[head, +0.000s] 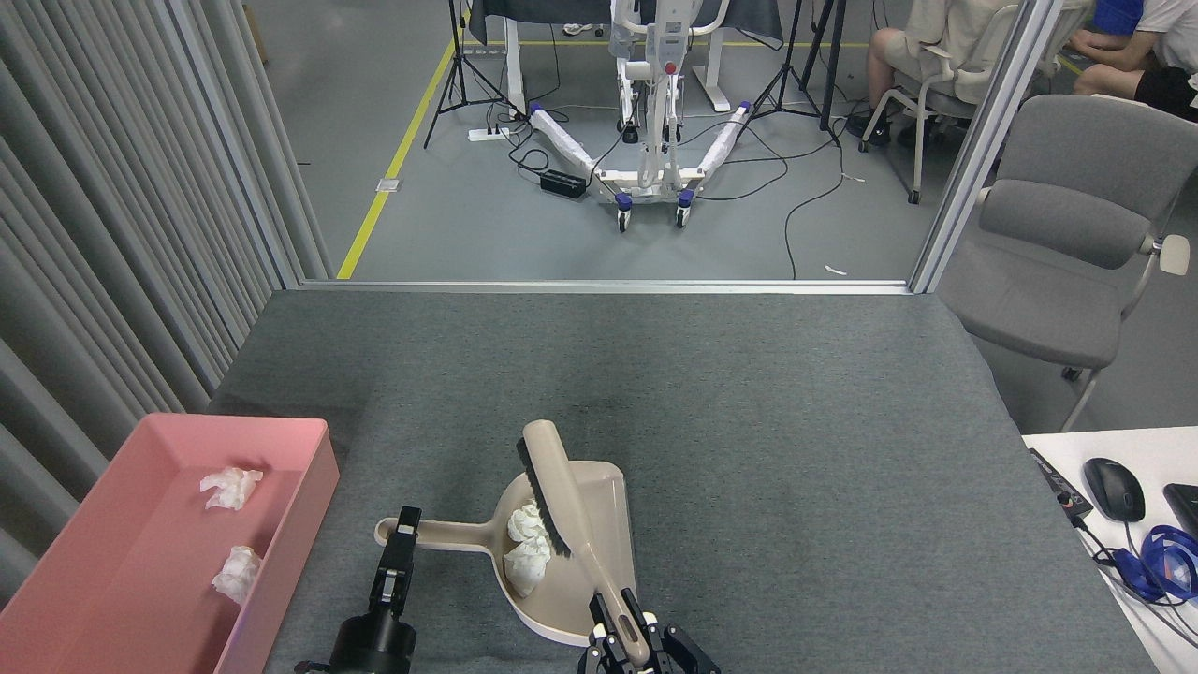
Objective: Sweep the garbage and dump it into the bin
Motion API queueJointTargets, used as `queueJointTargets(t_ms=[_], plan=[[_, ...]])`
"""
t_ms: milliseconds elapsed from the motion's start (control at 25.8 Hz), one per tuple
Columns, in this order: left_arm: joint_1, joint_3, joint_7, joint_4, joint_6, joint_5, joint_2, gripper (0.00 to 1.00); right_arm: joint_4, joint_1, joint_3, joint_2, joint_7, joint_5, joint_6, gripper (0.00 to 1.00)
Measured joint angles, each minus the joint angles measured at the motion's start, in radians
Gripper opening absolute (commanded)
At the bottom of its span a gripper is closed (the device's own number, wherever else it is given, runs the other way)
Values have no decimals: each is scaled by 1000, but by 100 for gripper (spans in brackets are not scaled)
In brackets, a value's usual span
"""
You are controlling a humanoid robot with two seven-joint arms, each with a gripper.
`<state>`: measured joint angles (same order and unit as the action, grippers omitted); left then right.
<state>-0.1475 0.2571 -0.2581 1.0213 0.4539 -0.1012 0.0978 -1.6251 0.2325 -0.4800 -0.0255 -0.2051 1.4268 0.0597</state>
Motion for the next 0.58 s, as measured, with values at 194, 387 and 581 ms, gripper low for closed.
queueJointTargets(t_ms=[194, 387, 581], plan=[[0, -1, 1, 2, 2, 5, 0, 0, -23, 12, 85, -30, -5, -2, 11, 0], [3, 0, 1, 25, 4, 8, 1, 0, -24, 14, 201, -73, 1, -10, 13, 0], [3, 4, 1, 49, -3, 37, 6, 0, -5, 12, 309, -121, 4, -12, 4, 0]])
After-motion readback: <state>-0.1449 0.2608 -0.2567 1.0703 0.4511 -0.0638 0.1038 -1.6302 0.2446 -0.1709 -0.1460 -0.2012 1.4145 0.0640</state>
